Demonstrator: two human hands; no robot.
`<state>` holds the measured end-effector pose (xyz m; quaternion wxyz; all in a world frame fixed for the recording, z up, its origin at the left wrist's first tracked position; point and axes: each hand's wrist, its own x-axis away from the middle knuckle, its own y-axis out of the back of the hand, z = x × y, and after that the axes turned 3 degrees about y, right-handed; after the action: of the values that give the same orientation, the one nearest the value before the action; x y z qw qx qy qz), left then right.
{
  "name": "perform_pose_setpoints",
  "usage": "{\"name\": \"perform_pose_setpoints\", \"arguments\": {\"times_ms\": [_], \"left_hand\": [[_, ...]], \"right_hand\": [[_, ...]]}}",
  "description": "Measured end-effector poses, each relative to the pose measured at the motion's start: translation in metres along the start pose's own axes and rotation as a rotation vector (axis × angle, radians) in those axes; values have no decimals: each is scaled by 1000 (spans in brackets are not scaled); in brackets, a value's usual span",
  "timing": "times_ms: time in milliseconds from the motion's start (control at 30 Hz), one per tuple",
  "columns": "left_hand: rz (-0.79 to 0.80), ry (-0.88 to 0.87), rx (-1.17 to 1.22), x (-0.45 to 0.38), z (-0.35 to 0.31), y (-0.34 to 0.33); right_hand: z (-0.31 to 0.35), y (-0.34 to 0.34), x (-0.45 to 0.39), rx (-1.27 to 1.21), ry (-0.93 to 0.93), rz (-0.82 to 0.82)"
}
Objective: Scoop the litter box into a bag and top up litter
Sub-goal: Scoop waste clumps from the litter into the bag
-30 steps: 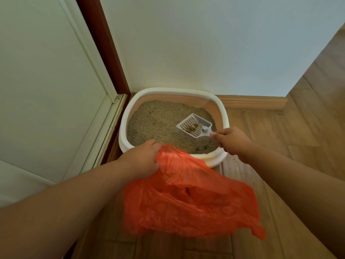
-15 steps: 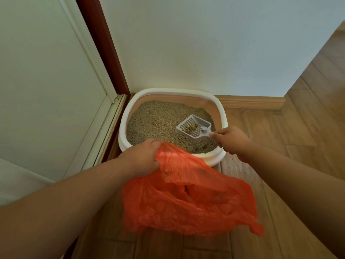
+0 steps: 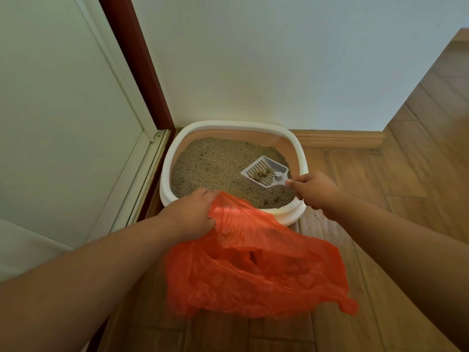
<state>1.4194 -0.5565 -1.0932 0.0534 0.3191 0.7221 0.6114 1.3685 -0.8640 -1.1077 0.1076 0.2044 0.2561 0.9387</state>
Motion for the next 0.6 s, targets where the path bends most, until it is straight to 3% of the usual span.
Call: {"name": "perform_pose_setpoints", "arguments": {"times_ms": [433,600], "left_hand": [[44,35,-43,-3,-1,0],[137,80,43,-2,0,1]], "right_hand": [[2,3,-1,-17,11,58],[19,20,6,-156,115,210]]}}
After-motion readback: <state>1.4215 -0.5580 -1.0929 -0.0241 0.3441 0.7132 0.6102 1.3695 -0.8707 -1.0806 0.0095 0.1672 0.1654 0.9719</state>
